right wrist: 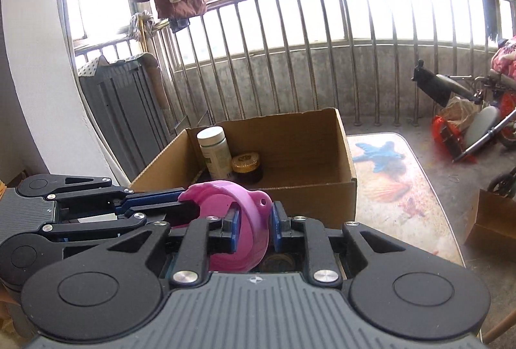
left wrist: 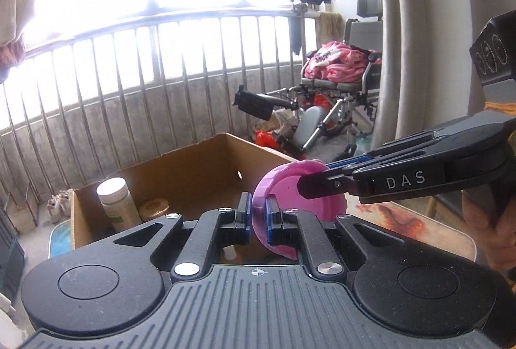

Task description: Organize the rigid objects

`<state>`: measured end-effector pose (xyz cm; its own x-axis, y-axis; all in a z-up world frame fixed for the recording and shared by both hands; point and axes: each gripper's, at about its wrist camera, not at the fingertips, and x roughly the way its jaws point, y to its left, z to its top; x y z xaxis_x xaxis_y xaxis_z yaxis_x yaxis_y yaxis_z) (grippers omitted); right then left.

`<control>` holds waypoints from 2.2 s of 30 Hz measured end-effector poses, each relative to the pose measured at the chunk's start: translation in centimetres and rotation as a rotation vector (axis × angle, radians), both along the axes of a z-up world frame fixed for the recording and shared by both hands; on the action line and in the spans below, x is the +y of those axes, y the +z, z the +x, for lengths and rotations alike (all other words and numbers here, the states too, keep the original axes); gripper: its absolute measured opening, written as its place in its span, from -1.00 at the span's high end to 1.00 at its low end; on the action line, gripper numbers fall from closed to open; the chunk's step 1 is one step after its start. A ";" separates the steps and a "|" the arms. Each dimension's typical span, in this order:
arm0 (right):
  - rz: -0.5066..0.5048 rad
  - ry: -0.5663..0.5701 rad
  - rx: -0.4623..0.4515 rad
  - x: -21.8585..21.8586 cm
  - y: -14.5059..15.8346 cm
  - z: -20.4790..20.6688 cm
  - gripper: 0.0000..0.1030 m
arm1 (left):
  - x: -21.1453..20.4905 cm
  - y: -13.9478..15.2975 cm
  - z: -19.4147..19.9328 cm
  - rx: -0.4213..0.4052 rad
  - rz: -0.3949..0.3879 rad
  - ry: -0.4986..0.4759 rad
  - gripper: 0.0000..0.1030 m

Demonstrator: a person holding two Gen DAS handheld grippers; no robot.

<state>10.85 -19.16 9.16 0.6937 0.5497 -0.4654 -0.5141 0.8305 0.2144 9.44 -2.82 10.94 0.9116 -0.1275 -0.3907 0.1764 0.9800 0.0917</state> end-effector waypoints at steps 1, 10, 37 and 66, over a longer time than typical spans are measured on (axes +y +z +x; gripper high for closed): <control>0.002 0.002 -0.012 0.4 0.4 0.4 0.58 | 0.7 0.4 0.6 -0.006 -0.008 0.006 0.86; 0.029 0.042 0.022 5.0 3.2 8.7 0.58 | 4.8 3.2 8.6 0.041 0.047 0.085 0.86; -0.318 -0.002 0.493 12.5 -7.2 28.2 0.63 | 11.4 -6.8 25.4 0.543 0.051 0.108 0.87; -0.341 0.027 0.498 14.5 -8.6 30.7 0.55 | 11.0 -3.8 23.0 0.430 0.038 0.140 0.72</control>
